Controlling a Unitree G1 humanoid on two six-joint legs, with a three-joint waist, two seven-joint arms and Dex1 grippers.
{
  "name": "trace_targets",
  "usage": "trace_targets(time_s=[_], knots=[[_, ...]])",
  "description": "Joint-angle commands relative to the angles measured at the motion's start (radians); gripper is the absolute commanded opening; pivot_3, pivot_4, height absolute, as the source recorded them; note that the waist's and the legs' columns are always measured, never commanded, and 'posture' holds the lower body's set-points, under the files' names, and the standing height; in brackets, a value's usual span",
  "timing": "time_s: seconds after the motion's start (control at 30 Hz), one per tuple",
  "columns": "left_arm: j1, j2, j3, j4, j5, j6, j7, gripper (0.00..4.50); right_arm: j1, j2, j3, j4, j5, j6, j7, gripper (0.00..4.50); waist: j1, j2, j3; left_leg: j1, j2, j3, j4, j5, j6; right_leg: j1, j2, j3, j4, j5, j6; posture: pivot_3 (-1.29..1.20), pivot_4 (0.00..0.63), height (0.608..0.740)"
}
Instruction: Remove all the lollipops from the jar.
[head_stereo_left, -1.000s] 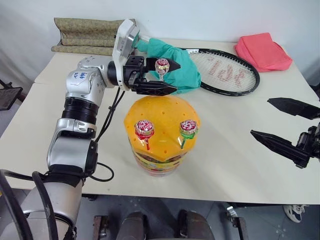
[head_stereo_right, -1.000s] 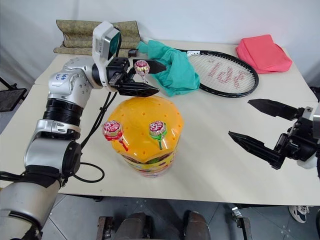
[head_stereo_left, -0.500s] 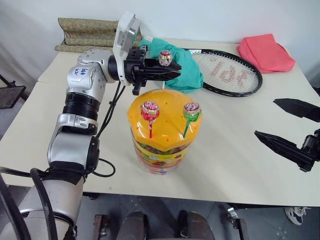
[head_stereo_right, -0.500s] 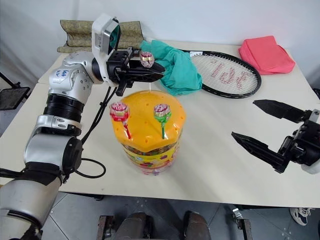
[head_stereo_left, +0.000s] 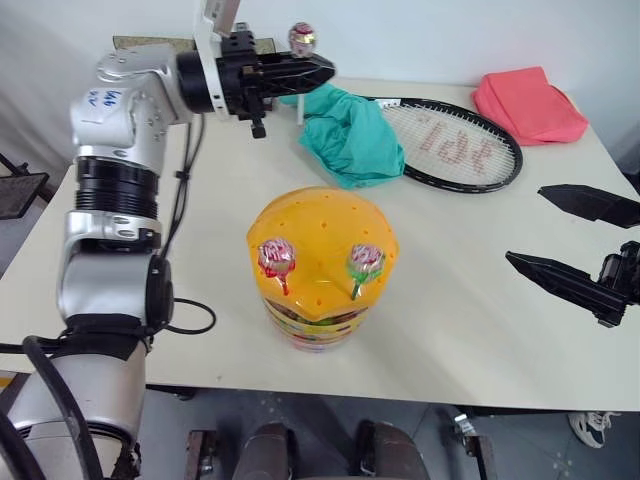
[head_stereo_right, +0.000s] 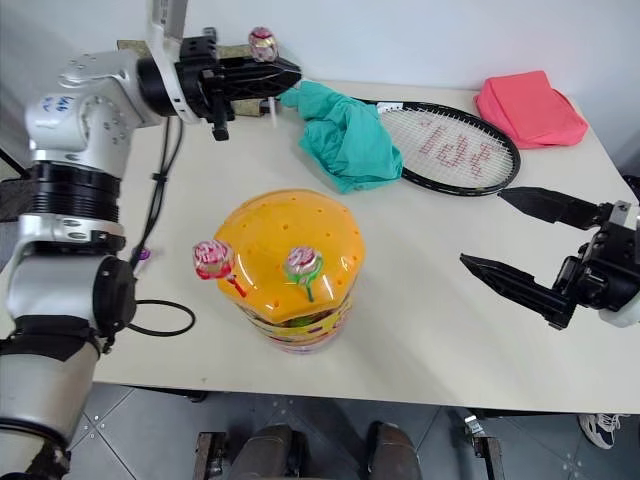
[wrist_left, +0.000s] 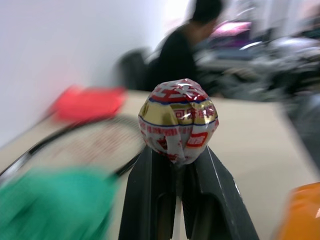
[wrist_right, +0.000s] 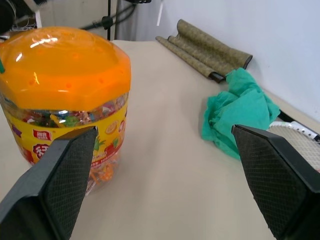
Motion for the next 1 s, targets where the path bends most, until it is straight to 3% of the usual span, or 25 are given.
trace_targets(time_s=[0.03, 0.27, 0.63, 1.0], knots=[[-0.004, 0.069, -0.080, 0.006, 0.121, 0.146, 0.078, 0.06, -0.021, -0.017, 0.004, 0.012, -0.008, -0.020, 0.017, 4.50, -0.001, 0.000, 0.000, 0.000, 0.000, 0.000, 0.000, 0.000, 0.000, 0.000, 0.000, 0.000, 0.000, 0.000, 0.000, 0.00, 0.150, 0.740], [0.195, 0.181, -0.225, -0.091, 0.258, 0.381, 0.124, 0.06, -0.081, -0.008, 0.083, 0.039, -0.017, -0.027, 0.020, 4.50, 0.001, 0.000, 0.000, 0.000, 0.000, 0.000, 0.000, 0.000, 0.000, 0.000, 0.000, 0.000, 0.000, 0.000, 0.000, 0.00, 0.150, 0.740], [0.362, 0.258, -0.298, -0.244, 0.254, 0.530, 0.082, 0.06, -0.150, -0.005, 0.155, 0.076, -0.039, -0.028, 0.039, 4.50, 0.007, -0.001, 0.001, -0.001, 0.001, 0.000, 0.001, 0.000, 0.000, 0.000, 0.000, 0.000, 0.000, 0.000, 0.000, 0.00, 0.150, 0.740], [0.322, 0.327, -0.285, -0.317, 0.216, 0.542, 0.012, 3.41, -0.130, -0.027, 0.108, 0.076, -0.035, -0.007, 0.054, 4.50, 0.005, -0.001, 0.001, -0.001, 0.001, 0.000, 0.001, 0.000, 0.000, 0.000, 0.000, 0.000, 0.000, 0.000, 0.000, 0.00, 0.150, 0.740]])
